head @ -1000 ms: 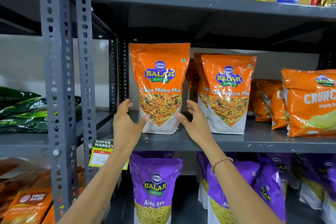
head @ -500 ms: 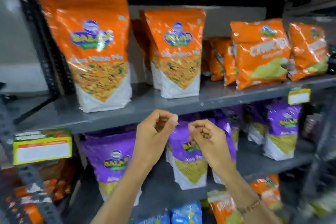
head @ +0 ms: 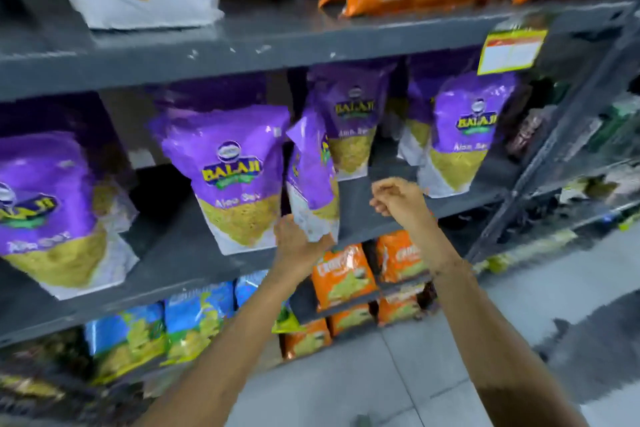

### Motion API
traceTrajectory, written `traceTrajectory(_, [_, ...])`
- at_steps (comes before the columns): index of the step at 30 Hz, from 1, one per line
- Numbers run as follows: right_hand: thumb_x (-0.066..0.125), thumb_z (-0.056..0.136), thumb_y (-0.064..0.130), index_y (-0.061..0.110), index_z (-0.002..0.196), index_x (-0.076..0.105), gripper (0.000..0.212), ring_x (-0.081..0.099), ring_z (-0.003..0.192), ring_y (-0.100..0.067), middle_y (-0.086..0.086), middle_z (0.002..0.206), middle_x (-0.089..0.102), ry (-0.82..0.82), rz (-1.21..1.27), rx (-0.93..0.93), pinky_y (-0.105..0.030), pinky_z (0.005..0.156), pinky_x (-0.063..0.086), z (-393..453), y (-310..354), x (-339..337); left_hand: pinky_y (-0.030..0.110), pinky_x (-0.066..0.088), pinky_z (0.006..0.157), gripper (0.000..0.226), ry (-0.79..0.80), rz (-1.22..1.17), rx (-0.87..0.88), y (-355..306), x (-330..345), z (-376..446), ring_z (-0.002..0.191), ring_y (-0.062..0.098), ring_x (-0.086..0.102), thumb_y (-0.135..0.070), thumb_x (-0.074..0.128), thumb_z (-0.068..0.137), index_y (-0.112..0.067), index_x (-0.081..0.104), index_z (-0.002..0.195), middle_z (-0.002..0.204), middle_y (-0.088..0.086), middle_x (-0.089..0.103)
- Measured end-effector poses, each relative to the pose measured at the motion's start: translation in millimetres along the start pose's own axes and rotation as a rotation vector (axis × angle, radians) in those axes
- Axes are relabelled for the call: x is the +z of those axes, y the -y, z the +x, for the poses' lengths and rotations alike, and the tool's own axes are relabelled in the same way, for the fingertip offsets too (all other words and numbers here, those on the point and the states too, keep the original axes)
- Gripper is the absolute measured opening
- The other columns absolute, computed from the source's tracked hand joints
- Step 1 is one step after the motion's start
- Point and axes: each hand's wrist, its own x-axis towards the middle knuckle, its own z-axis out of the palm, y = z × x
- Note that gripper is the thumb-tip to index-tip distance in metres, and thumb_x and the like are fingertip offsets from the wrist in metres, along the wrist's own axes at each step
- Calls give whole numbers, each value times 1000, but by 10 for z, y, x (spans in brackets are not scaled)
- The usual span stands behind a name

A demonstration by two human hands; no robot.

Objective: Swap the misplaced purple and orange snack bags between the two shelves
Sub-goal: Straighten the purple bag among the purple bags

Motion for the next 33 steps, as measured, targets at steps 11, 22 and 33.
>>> traceTrajectory(11, [56,81,-18,-4,139,33,64,51,110,-5,-7,126,51,739,-48,-31,-12,85,47,1050,-403,222,39,29,108,102,-408,-22,-241,63,852,234,131,42,35,-61,60,65,8,37,137,138,29,40])
traceTrajectory(22, [65,78,-11,13,134,46,64,57,113,-11,-6,128,58,1105,-108,30,-19,95,49,1424,-421,39,20,37,84,64,-344,-172,-200,154,785,287,114,17,51,-23,69,83,-6,32,133,128,2,54])
traceTrajectory(33, [74,68,-8,2,122,53,59,60,113,-31,-17,119,63,742,131,23,-47,100,48,1301,-757,-507,44,41,109,82,80,-337,-87,157,819,787,125,14,52,-47,77,63,-28,37,132,132,-3,56])
